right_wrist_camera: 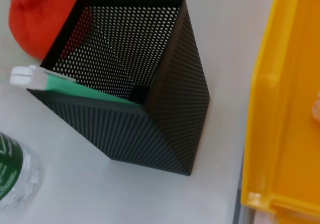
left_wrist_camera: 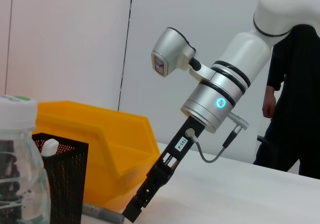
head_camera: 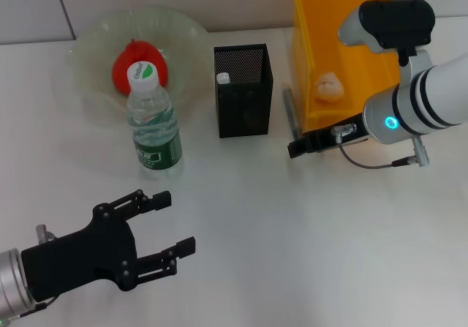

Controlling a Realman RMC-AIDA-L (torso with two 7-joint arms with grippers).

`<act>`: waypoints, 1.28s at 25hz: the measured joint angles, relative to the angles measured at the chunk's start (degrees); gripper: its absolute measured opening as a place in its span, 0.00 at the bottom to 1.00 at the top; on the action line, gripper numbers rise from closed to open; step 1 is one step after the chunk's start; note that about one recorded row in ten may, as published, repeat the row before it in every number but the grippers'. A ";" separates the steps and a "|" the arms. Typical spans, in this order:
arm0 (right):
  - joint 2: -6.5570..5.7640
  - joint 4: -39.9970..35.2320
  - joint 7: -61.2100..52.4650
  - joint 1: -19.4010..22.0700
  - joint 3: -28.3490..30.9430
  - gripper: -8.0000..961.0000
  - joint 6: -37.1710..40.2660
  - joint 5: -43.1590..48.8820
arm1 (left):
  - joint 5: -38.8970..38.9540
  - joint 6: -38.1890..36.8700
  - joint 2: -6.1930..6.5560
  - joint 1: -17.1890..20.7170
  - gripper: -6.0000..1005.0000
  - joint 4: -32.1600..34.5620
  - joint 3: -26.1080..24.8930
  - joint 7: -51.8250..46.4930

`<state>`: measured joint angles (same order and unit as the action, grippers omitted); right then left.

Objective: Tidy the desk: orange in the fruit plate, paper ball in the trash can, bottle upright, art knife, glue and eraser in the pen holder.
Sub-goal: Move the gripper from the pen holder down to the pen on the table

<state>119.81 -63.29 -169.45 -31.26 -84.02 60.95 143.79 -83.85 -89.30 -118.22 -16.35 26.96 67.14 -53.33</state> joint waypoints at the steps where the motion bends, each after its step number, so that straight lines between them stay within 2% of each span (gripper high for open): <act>1: -0.01 0.10 0.00 -0.02 0.03 0.55 -0.21 -0.02 | 0.00 0.00 0.00 0.07 0.80 0.00 0.00 0.00; 13: -0.30 2.76 0.13 -1.18 0.71 0.55 -1.71 -1.20 | 0.00 0.00 0.00 0.28 0.80 0.03 0.00 -0.01; 19: -0.37 4.25 0.15 -2.08 0.70 0.39 -2.37 -1.24 | 0.00 0.00 0.00 0.36 0.80 0.03 0.00 -0.02; 32: -0.28 8.02 0.18 -4.24 0.71 0.36 -4.57 -1.32 | 0.05 0.01 0.01 1.05 0.80 0.02 0.00 0.46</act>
<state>119.53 -55.27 -169.27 -35.50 -83.31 56.38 142.47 -83.79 -89.29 -118.20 -15.30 26.98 67.15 -52.88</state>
